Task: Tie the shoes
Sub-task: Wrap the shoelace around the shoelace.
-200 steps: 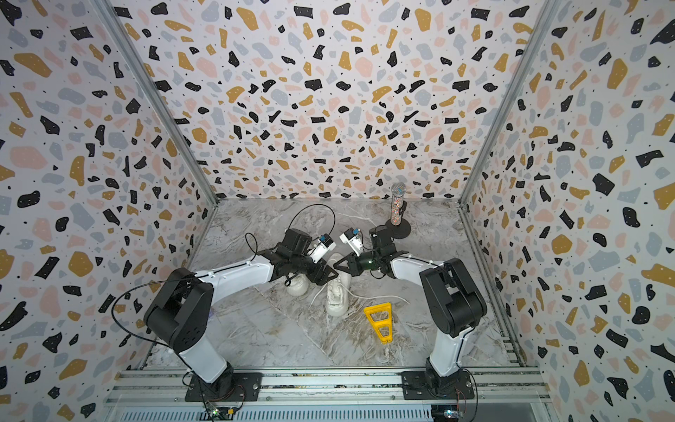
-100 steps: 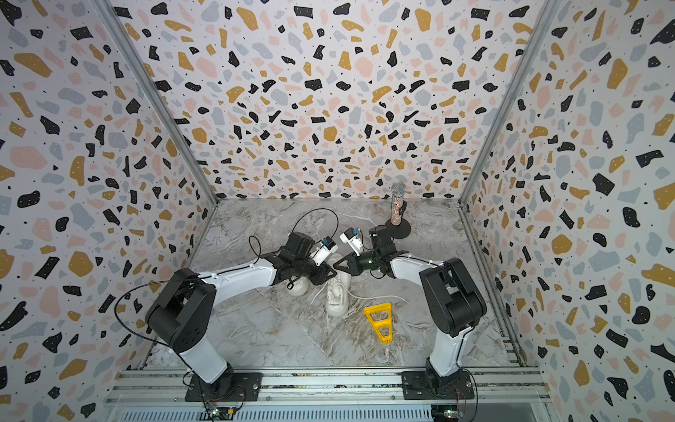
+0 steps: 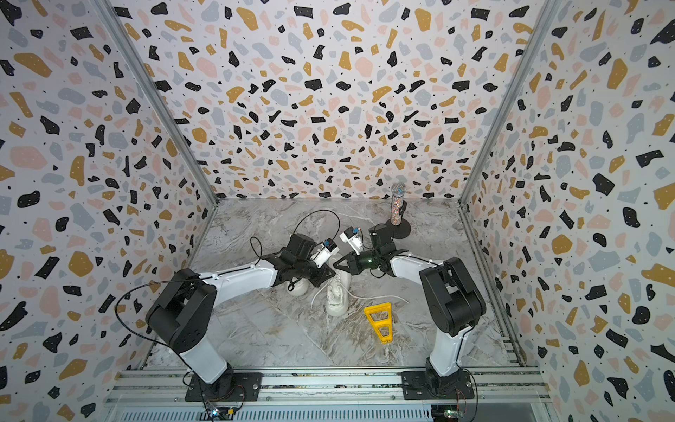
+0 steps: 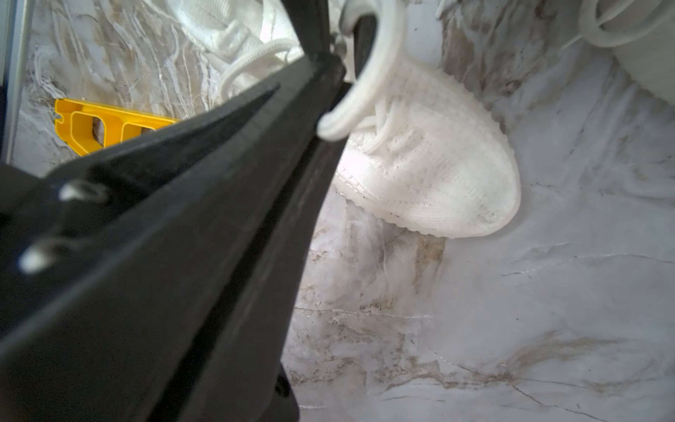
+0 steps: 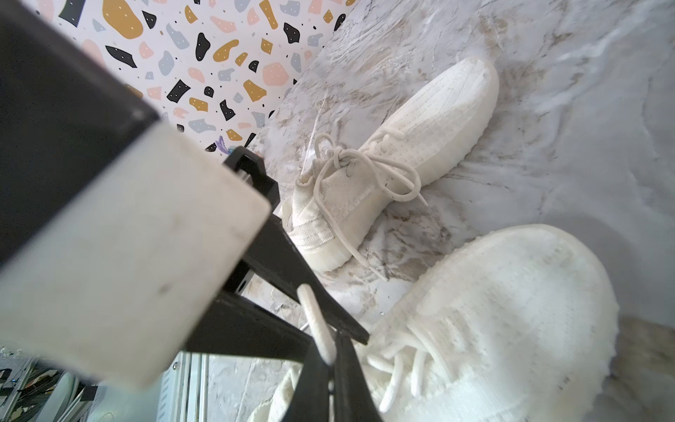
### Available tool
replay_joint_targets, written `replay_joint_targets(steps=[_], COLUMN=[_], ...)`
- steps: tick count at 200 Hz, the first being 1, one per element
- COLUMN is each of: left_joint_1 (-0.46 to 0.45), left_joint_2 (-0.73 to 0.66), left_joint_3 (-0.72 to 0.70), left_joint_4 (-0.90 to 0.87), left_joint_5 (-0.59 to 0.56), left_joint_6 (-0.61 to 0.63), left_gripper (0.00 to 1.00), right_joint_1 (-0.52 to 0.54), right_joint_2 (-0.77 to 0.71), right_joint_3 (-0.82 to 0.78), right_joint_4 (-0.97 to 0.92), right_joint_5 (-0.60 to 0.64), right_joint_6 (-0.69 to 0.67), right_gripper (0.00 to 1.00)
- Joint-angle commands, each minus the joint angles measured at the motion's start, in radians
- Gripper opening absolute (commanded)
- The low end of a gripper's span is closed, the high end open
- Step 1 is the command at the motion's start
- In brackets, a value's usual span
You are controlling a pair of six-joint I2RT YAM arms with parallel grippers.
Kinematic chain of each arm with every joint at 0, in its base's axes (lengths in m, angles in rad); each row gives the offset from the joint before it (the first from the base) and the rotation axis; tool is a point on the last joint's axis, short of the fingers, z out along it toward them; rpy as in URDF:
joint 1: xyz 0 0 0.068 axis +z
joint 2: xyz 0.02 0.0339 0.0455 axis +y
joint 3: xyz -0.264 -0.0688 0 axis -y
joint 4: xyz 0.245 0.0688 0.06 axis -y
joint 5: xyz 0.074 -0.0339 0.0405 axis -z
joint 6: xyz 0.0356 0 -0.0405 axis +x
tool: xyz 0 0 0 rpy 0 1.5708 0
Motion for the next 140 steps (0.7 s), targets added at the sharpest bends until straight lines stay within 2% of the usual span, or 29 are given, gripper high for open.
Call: replay_joint_targets(steps=[1, 30, 56, 85, 97, 119, 140], left_joint_1=[-0.003, -0.003, -0.003, -0.001, -0.001, -0.001, 0.000], left_joint_2=[-0.031, -0.025, -0.024, -0.023, -0.024, -0.027, -0.036], left_joint_3=[-0.014, -0.017, -0.019, -0.013, -0.011, -0.007, -0.007], left_joint_4=[0.016, 0.019, 0.022, 0.024, 0.024, 0.024, 0.021], left_joint_5=[0.028, 0.043, 0.049, 0.056, 0.058, 0.062, 0.061], left_joint_6=[-0.012, -0.010, -0.014, -0.013, -0.013, -0.013, -0.010], left_gripper=[0.12, 0.00, 0.00, 0.00, 0.00, 0.00, 0.00], right_joint_1=[-0.003, -0.013, -0.037, -0.111, -0.145, -0.166, -0.214], right_joint_2=[-0.010, -0.022, -0.054, -0.110, -0.133, -0.168, -0.226], right_joint_3=[0.044, 0.064, 0.096, 0.123, 0.135, 0.143, 0.084], right_joint_4=[-0.049, -0.155, -0.388, -0.706, -0.856, -1.106, -1.126], right_joint_5=[-0.016, -0.022, -0.015, 0.026, 0.086, 0.349, 0.538], right_joint_6=[-0.037, -0.116, -0.263, -0.524, -0.691, -1.033, -1.157], right_gripper=[0.09, 0.15, 0.26, 0.40, 0.44, 0.46, 0.49])
